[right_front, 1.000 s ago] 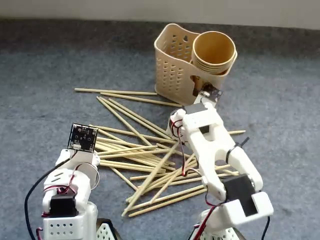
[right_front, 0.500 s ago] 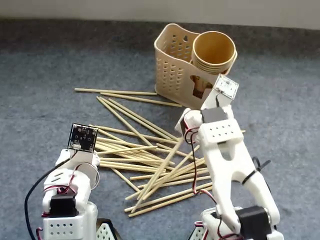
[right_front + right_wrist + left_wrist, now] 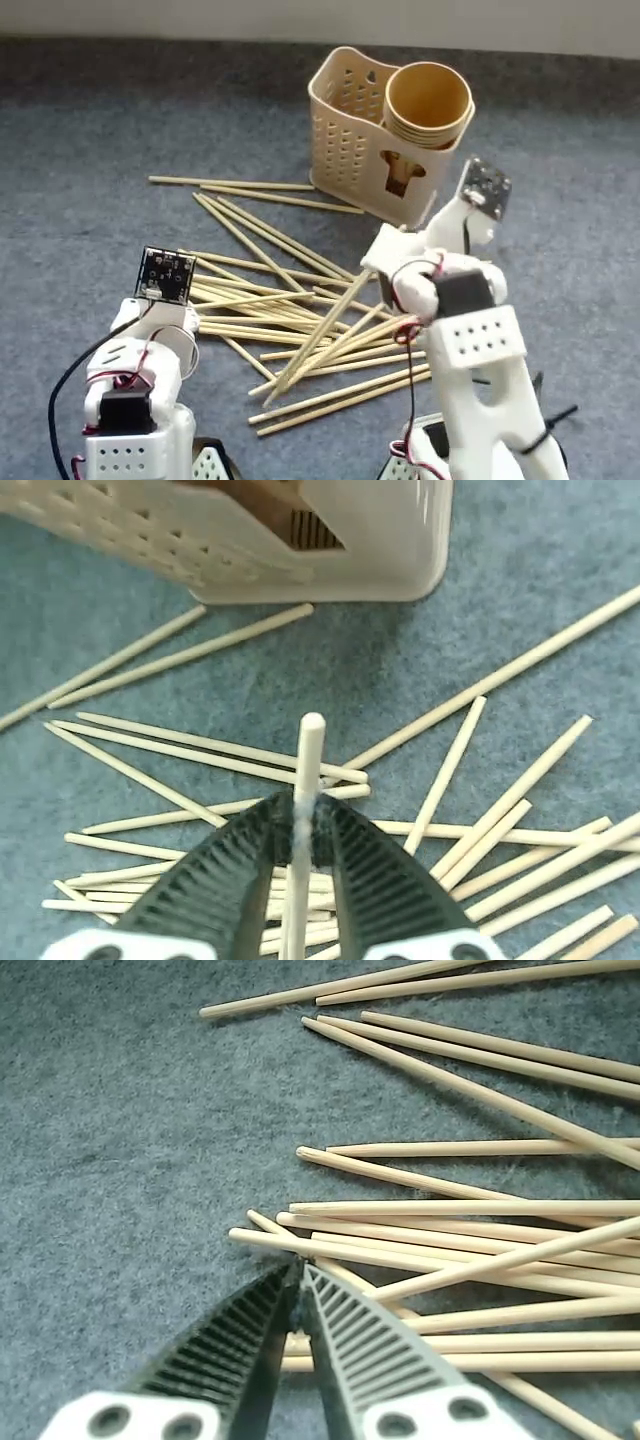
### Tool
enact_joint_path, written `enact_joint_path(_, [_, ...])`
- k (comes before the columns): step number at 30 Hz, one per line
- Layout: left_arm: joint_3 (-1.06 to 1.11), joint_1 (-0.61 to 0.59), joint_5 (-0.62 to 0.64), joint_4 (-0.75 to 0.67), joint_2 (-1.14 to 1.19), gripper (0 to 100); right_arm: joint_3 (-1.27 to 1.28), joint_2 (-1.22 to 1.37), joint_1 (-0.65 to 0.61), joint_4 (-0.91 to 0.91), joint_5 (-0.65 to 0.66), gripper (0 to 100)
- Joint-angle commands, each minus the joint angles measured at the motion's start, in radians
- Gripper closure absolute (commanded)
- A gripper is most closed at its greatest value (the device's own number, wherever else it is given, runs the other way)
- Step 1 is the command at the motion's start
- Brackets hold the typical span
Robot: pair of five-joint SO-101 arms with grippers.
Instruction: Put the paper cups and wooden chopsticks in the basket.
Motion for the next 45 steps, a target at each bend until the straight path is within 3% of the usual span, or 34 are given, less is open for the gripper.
enact_joint_path(1, [-0.004, -0.01, -0.009, 0.0, -0.01, 99, -0.005, -0.133, 0.033, 0.01, 0.017, 99.4])
enact_joint_path(5, [-0.004, -0.01, -0.009, 0.0, -0.01, 99, -0.005, -0.236, 0.042, 0.01, 0.021, 99.4])
enact_joint_path(16, [-0.004, -0.01, -0.009, 0.0, -0.01, 99, -0.007, -0.45, 0.038, 0.001, 0.196, 99.4])
enact_joint_path(30, [0.01, -0.01, -0.009, -0.005, -0.01, 99, -0.005, -0.526, 0.033, -0.147, 0.457, 99.4])
enact_joint_path(35, [0.01, -0.01, -0.009, -0.005, -0.01, 99, -0.012, -0.526, -0.044, -0.179, 0.519, 99.4])
enact_joint_path(45, [0.012, -0.007, -0.009, -0.005, -0.01, 99, -0.013, -0.521, -0.081, -0.364, 0.532, 99.4])
